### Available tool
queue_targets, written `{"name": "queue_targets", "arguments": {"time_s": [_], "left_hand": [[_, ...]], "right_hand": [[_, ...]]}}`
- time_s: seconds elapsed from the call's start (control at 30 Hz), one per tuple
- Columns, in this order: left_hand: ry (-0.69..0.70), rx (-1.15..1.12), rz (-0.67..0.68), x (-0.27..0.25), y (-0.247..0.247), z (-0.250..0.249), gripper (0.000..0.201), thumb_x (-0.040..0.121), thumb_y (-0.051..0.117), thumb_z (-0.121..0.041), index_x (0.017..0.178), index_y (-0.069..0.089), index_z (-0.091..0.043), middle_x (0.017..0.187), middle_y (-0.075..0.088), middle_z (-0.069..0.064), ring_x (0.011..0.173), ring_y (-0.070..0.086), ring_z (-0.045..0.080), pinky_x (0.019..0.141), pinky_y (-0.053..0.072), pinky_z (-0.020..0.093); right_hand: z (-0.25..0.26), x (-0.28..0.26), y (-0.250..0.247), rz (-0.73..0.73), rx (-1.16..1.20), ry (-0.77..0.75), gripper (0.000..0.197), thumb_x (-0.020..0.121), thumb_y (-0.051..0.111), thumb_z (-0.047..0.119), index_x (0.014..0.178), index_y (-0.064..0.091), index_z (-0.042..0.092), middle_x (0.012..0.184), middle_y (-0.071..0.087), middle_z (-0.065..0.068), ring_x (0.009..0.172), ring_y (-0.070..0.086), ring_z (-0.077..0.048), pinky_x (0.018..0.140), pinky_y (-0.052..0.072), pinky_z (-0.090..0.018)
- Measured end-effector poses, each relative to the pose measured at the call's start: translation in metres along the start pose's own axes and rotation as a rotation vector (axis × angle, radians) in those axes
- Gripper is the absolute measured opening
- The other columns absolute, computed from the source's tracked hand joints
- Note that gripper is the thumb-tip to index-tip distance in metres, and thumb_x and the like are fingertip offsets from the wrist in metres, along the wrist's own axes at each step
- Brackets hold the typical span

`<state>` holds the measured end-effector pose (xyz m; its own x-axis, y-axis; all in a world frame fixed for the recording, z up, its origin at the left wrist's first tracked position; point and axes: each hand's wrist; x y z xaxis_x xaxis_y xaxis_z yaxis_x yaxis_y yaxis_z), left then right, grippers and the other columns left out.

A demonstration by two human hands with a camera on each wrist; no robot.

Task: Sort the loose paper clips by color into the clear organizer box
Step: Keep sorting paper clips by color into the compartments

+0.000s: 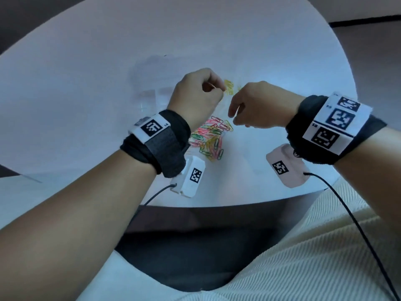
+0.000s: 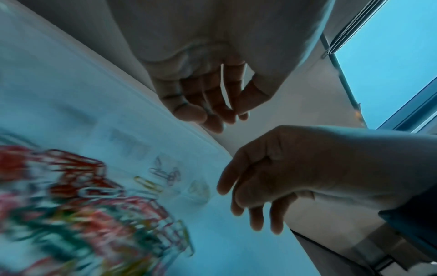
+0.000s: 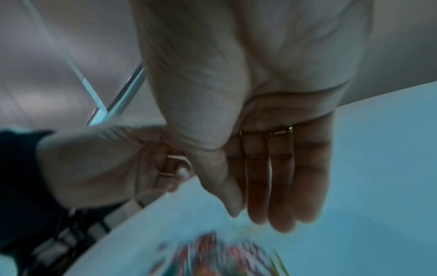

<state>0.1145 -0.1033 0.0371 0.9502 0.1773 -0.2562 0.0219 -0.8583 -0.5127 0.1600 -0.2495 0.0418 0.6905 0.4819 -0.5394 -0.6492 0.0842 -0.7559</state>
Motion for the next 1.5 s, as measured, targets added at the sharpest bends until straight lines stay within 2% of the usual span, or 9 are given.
{"name": "queue_targets", "arguments": {"time_s": [0.1,0.3,0.4,0.57,0.97,1.2,1.27,1.37,1.5], "left_hand": [[-0.062,0.084,0.043,-0.013,-0.002,0.030,0.017,0.078,0.058,-0.008,0.077,0.064,-0.024,0.071,0.059,-0.012,0.066,0.056,0.010,0.061,0.044,0.021],[-0.083,0.208,0.221,-0.049,0.011,0.077,0.016,0.080,0.062,-0.004,0.085,0.065,-0.019,0.083,0.065,-0.003,0.067,0.056,0.010,0.057,0.046,0.020],[-0.089,0.263,0.186,-0.053,0.017,0.089,0.016,0.078,0.065,-0.007,0.090,0.065,-0.018,0.081,0.068,-0.002,0.071,0.058,0.012,0.068,0.048,0.023],[-0.196,0.234,0.033,-0.048,0.024,0.093,0.018,0.078,0.073,-0.020,0.089,0.060,-0.021,0.071,0.063,-0.002,0.067,0.060,0.019,0.067,0.052,0.029],[-0.178,0.278,0.044,-0.041,0.026,0.091,0.018,0.081,0.073,-0.018,0.097,0.066,-0.017,0.078,0.067,-0.001,0.076,0.065,0.018,0.077,0.055,0.030],[-0.163,0.293,0.007,-0.042,0.025,0.089,0.013,0.078,0.075,-0.019,0.083,0.063,-0.015,0.078,0.058,-0.002,0.073,0.060,0.023,0.073,0.055,0.040],[-0.149,0.255,-0.015,-0.044,0.023,0.090,0.014,0.079,0.075,-0.021,0.078,0.063,-0.015,0.077,0.056,-0.003,0.073,0.058,0.021,0.068,0.057,0.043],[-0.141,0.141,-0.045,-0.046,0.018,0.089,0.013,0.081,0.073,-0.021,0.076,0.062,-0.016,0.072,0.057,-0.008,0.067,0.057,0.016,0.062,0.058,0.041],[-0.153,0.009,-0.012,-0.050,0.013,0.087,0.022,0.080,0.067,-0.012,0.070,0.053,-0.026,0.065,0.055,-0.009,0.065,0.057,0.017,0.060,0.057,0.041]], "right_hand": [[-0.006,0.009,0.027,-0.023,-0.024,-0.035,0.022,0.085,0.069,0.020,0.107,0.070,0.021,0.101,0.066,0.000,0.086,0.056,-0.018,0.071,0.041,-0.026],[-0.015,0.026,0.056,-0.084,-0.007,-0.051,0.038,0.082,0.073,0.017,0.118,0.061,0.021,0.110,0.057,-0.004,0.091,0.047,-0.017,0.072,0.036,-0.027],[-0.017,0.032,0.062,-0.122,-0.009,-0.052,0.031,0.083,0.071,0.015,0.112,0.065,0.020,0.105,0.060,-0.005,0.088,0.049,-0.017,0.073,0.039,-0.027],[-0.019,0.032,0.064,-0.178,0.053,-0.042,0.015,0.084,0.065,0.009,0.095,0.072,0.016,0.088,0.067,-0.005,0.079,0.057,-0.019,0.071,0.045,-0.026],[-0.021,0.029,0.067,-0.163,0.072,0.045,0.025,0.075,0.070,0.021,0.099,0.062,0.023,0.091,0.067,-0.003,0.083,0.060,-0.023,0.067,0.046,-0.028],[-0.014,0.029,0.072,-0.216,-0.022,0.073,0.017,0.080,0.061,0.020,0.096,0.064,0.020,0.089,0.065,-0.006,0.079,0.057,-0.027,0.065,0.042,-0.027],[-0.011,0.027,0.067,-0.205,0.060,0.064,0.012,0.082,0.056,0.015,0.087,0.067,0.016,0.083,0.066,-0.005,0.076,0.057,-0.023,0.064,0.042,-0.025],[-0.005,0.025,0.059,-0.062,0.448,0.129,0.022,0.083,0.045,0.003,0.069,0.062,0.008,0.062,0.064,-0.007,0.055,0.059,-0.017,0.050,0.043,-0.019],[0.001,0.019,0.057,0.131,0.818,0.127,0.025,0.064,0.026,-0.012,0.058,0.044,0.005,0.051,0.049,-0.011,0.048,0.044,-0.023,0.045,0.032,-0.025]]}}
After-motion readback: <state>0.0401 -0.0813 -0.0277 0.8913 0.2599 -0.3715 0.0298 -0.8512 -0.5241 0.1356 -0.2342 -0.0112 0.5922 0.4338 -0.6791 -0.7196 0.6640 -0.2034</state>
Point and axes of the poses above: each hand's wrist, its own x-axis towards the middle knuckle, its own y-axis out of the palm, z = x × y
